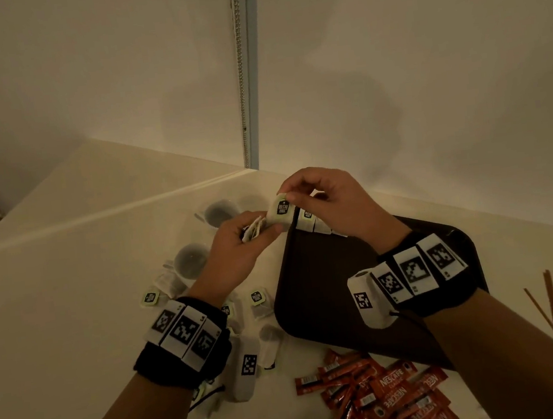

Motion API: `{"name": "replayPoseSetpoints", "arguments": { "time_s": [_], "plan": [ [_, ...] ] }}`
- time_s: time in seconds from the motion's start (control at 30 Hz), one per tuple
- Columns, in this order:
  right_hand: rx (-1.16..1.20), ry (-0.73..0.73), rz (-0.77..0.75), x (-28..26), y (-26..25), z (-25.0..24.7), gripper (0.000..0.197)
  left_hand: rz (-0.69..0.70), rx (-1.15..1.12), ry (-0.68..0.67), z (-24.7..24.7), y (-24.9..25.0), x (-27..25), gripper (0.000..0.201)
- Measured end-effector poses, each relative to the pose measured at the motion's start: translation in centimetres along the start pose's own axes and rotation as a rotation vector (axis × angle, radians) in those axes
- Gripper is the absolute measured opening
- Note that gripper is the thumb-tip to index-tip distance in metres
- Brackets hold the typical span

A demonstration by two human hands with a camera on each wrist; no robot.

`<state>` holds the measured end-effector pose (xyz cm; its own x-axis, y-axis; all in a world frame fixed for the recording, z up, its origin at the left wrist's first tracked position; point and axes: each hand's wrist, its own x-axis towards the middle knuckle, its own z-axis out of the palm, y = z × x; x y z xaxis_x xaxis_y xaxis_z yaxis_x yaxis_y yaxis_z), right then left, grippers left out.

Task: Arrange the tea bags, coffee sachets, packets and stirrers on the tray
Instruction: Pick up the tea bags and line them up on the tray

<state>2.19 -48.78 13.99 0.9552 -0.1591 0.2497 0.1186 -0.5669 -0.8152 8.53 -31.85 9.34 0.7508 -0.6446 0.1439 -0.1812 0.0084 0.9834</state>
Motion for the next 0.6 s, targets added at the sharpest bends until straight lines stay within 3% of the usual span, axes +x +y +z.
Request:
{"name": "replayPoseSetpoints", "arguments": {
  "time_s": [0.1, 0.23, 0.3, 0.43, 0.6],
  "plan": [
    [0.010, 0.032, 0.051, 0.3, 1.5, -0.9, 0.009, -0.176, -0.130, 0.075, 0.2, -0.9, 0.7, 0.014],
    [-0.112, 0.011, 0.202, 0.5, 5.3, -1.8, 0.010, -0.506, -0.417, 0.108, -0.2, -2.0, 1.5, 0.001],
    [-0.230, -0.043, 0.311, 0.4, 7.8, -1.4, 0.011, -0.617, -0.581, 0.065, -0.3, -2.4, 1.9, 0.015],
    [-0.221, -0.162, 0.559, 0.5, 12.1, 0.6, 0.016, -0.687, -0.786, -0.011, -0.5, -2.7, 2.3, 0.024],
    [-0.303, -0.126, 0.644, 1.7, 16.0, 2.4, 0.018, -0.698, -0.801, 0.056, -0.5, -3.3, 2.8, 0.019]
  ]
}}
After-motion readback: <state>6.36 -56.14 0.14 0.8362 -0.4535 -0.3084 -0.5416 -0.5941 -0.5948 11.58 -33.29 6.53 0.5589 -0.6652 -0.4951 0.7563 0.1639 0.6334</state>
